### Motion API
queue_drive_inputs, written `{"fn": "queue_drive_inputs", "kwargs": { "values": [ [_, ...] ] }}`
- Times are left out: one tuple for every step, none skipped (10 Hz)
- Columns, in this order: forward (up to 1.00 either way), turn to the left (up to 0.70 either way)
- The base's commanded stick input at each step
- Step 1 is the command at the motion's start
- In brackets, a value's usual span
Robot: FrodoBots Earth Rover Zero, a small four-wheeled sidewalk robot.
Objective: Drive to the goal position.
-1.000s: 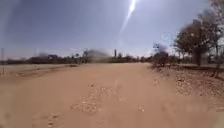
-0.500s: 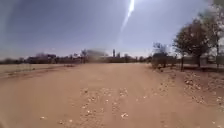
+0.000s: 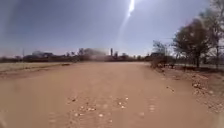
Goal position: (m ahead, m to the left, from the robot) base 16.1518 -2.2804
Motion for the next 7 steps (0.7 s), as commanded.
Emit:
{"fn": "queue_drive_inputs", "kwargs": {
  "values": [
    [1.00, 0.00],
    [1.00, 0.00],
    [1.00, 0.00],
    [1.00, 0.00],
    [1.00, 0.00],
    [1.00, 0.00],
    [1.00, -0.27]
  ]
}}
